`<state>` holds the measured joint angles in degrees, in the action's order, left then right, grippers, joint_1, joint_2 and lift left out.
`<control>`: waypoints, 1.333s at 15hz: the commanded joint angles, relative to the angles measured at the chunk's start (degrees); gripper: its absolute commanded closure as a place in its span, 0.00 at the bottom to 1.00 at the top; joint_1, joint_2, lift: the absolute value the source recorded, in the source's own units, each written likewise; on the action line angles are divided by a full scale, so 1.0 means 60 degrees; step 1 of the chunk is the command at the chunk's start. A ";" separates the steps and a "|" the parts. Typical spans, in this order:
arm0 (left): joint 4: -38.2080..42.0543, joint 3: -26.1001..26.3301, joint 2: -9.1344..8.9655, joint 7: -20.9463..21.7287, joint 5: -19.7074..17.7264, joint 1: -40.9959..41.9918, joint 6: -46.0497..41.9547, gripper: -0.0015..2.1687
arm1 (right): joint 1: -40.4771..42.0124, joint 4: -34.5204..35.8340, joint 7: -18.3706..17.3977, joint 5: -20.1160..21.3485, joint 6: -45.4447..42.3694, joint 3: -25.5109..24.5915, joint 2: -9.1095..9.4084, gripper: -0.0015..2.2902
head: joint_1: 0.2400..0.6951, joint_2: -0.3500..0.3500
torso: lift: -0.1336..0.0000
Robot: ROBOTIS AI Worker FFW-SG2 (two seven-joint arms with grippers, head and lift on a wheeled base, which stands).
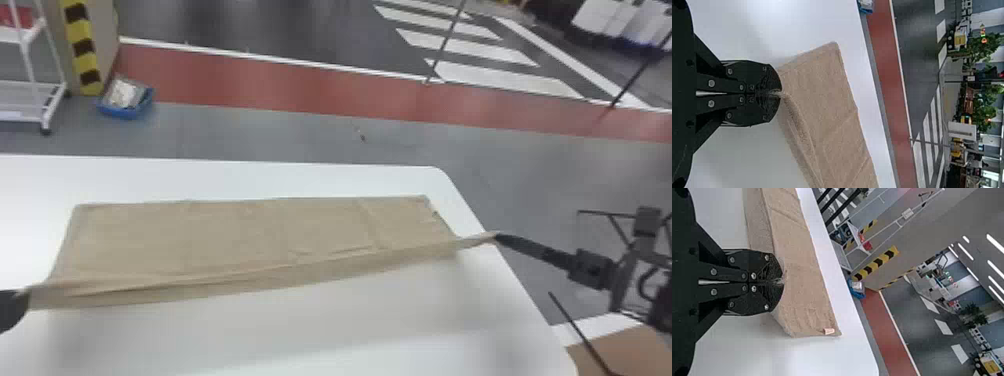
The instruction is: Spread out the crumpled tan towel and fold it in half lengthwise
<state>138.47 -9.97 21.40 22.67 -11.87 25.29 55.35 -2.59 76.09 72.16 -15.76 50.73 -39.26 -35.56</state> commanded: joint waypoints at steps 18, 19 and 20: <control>-0.4958 0.2292 -0.0476 -0.0878 0.0894 -0.5592 0.0934 0.61 | -0.4666 -0.5181 -0.1714 0.1587 -0.3071 0.2413 0.0316 0.66 | 1.00 0.10 | 0.07; -0.5251 0.2467 -0.0506 -0.0922 0.1011 -0.5826 0.0876 0.61 | -0.4666 -0.5196 -0.1860 0.1734 -0.3188 0.2428 0.0345 0.66 | 1.00 0.10 | 0.07; -0.5602 0.2673 -0.0506 -0.0936 0.1084 -0.6119 0.0729 0.61 | -0.4666 -0.5196 -0.2036 0.1954 -0.3364 0.2428 0.0404 0.66 | 1.00 0.11 | 0.07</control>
<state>107.89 4.29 18.53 17.15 -6.15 -8.91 60.66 -30.57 44.96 60.67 -5.63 32.14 -24.87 -33.56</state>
